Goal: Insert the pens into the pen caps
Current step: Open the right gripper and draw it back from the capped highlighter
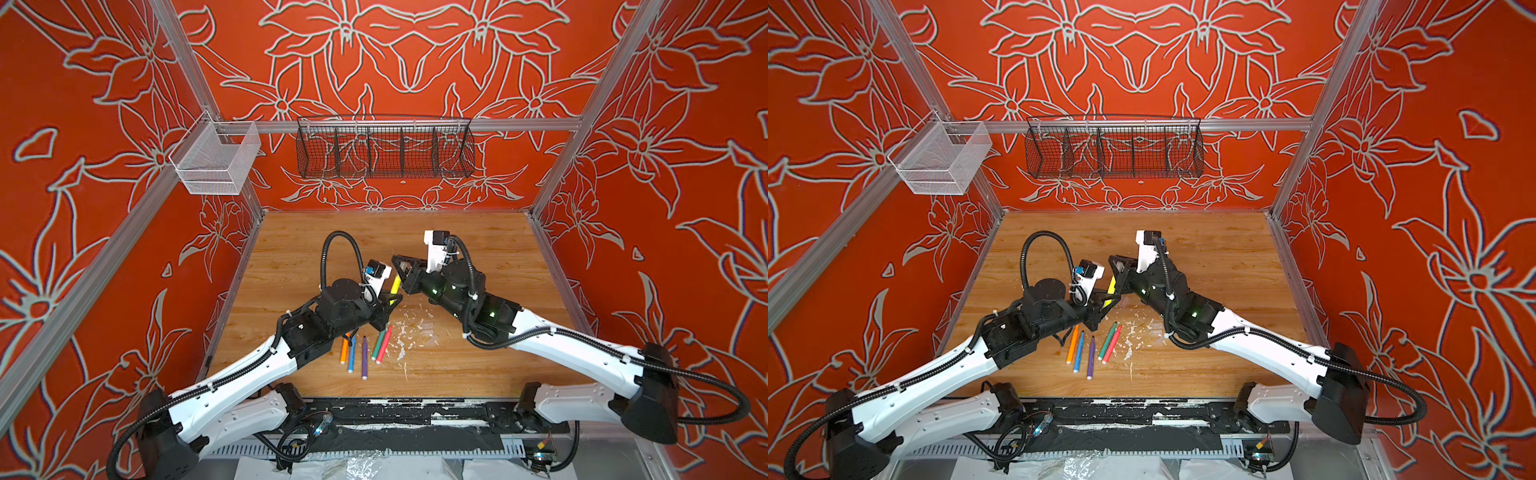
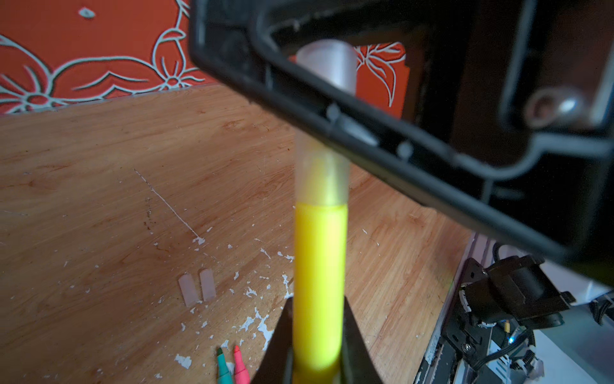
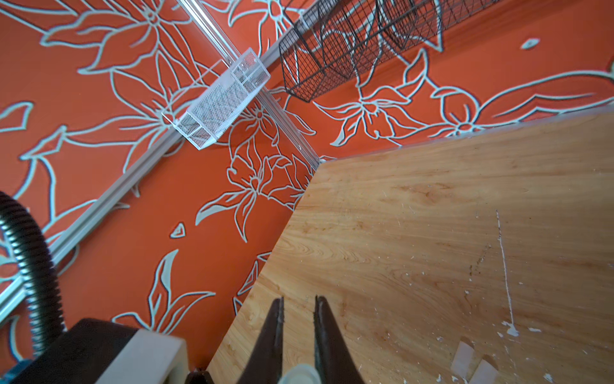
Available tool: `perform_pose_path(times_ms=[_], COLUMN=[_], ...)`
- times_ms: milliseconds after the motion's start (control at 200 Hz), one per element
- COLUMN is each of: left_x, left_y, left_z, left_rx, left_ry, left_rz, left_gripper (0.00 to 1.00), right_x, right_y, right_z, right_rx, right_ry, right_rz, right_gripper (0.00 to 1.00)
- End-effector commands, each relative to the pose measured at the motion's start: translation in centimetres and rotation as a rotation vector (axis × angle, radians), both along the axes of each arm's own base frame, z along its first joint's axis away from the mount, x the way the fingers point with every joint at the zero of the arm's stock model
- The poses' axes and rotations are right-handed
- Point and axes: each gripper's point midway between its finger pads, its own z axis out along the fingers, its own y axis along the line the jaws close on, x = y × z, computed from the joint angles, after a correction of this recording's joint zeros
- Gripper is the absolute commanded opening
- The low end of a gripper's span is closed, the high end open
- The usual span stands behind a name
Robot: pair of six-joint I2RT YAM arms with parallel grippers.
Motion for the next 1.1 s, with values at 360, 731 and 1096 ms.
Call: perform_pose_path(times_ms=[360,731,1096], left_x=[5.6,6.5,1.7], left_y=[-0.1,2.2,6.2], left_z=[10.9,12.0,-1.9], left_rx=[-0.11,-0.121,0.08], left_ry=[-0.23,-0.263,0.035], left_rz=[0.175,0.232,0.249], left_gripper=[0.0,0.0,0.0], right_x=[-4.4,-4.7,-3.2], right_y=[1.5,1.3,-5.8], right_z=[-7.8,-8.5,-2.4], right_rx=[-0.133,-0.157,-0.195], right_ry=[0.122,0.13,0.018], right_rz=[0.094,0.077,-0.131], right_gripper=[0.0,0.0,0.98])
